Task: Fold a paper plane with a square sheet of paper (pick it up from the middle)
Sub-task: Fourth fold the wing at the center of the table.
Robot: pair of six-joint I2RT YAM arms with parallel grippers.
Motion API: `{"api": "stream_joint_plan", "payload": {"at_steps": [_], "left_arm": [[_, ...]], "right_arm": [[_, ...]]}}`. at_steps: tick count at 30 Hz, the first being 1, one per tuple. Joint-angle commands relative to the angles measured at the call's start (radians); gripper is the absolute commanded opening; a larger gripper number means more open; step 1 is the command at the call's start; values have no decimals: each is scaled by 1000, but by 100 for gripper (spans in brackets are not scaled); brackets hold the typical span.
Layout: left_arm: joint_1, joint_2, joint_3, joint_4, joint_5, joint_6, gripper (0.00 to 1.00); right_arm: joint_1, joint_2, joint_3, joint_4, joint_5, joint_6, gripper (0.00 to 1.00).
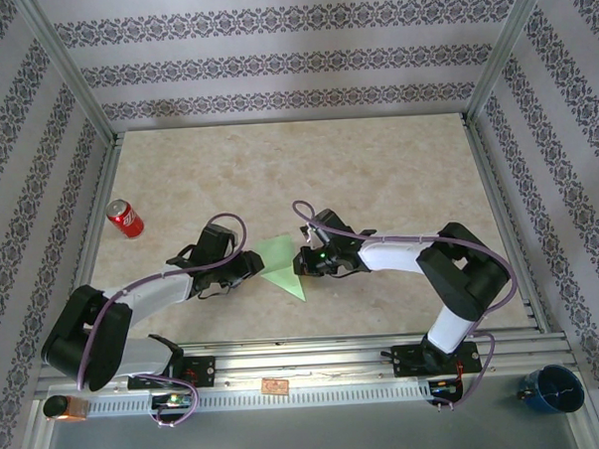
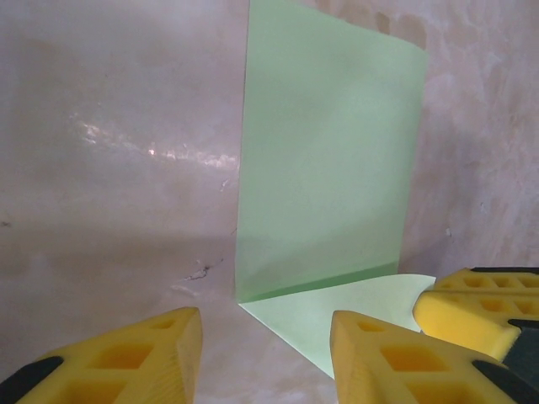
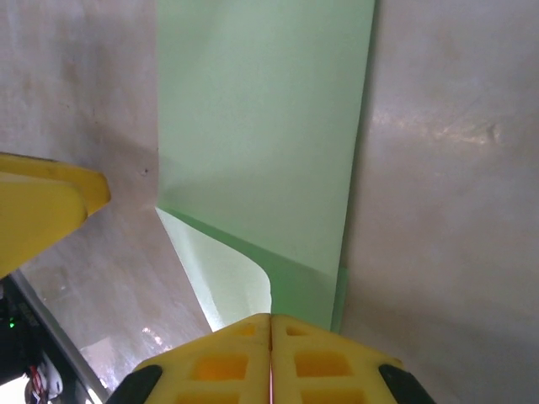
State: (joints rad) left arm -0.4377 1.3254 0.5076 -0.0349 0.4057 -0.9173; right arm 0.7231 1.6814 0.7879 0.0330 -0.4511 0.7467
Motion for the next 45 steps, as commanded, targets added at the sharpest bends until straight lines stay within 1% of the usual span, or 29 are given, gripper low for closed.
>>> {"api": "stream_joint_plan", "payload": {"at_steps": [1, 6, 11, 17, 19, 24, 45], "left_arm": [[25, 19, 5, 38, 48, 4, 46], [40, 43, -1, 90, 84, -17, 47], [60, 55, -1, 103, 104, -18, 49], [70, 59, -3, 106, 108, -22, 52], [70, 62, -7, 110, 111, -23, 52], [73, 66, -15, 131, 120, -32, 52], [74, 133, -1, 226, 181, -62, 54]], "right_arm": [[-12, -26, -25, 75, -66, 24, 7], [-20, -28, -51, 156, -116, 54, 7], [-33, -35, -87, 231, -149, 88, 7], [-59, -35, -152, 383, -187, 163, 5], [-62, -39, -159, 389, -187, 165, 3], [-63, -46, -156, 381, -197, 153, 3], [-76, -65, -193, 472, -228, 196, 1]]}}
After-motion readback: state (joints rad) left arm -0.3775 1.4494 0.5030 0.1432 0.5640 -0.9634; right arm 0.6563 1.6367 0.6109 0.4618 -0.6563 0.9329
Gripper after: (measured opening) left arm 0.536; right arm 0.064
